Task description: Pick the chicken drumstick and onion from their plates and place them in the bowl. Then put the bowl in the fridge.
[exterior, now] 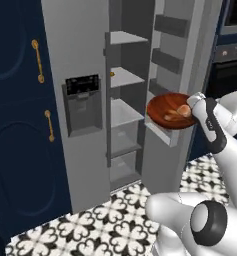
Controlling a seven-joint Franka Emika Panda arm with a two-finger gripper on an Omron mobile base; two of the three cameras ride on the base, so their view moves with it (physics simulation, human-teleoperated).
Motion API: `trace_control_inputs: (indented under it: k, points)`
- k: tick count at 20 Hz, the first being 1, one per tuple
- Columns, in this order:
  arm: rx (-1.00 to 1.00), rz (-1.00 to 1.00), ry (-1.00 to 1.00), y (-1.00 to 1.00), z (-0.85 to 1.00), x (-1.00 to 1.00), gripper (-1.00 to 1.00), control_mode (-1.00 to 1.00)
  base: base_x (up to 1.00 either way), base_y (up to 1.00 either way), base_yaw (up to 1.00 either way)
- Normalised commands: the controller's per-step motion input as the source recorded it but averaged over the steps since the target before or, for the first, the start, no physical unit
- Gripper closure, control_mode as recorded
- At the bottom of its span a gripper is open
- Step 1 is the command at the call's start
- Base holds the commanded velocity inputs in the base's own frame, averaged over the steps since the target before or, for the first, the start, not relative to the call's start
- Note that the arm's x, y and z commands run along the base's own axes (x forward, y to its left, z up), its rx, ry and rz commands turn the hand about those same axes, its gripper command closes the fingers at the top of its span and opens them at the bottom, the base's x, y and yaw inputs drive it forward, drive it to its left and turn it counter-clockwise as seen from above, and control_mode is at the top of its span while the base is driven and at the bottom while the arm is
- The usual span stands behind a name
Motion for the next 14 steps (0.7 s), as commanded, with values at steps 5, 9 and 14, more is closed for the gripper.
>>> trace_control_inputs:
  k: [5, 9, 14]
  points:
    - [0.0, 0.0, 0.0, 0.0, 0.0, 0.0, 1.0, 1.0, 0.75, 0.57, -0.48]
    - [0.0, 0.0, 0.0, 0.0, 0.0, 0.0, 1.0, 1.0, 0.46, 0.5, -0.12]
    - [0.0, 0.0, 0.0, 0.0, 0.0, 0.0, 1.0, 1.0, 0.61, 0.64, -0.09]
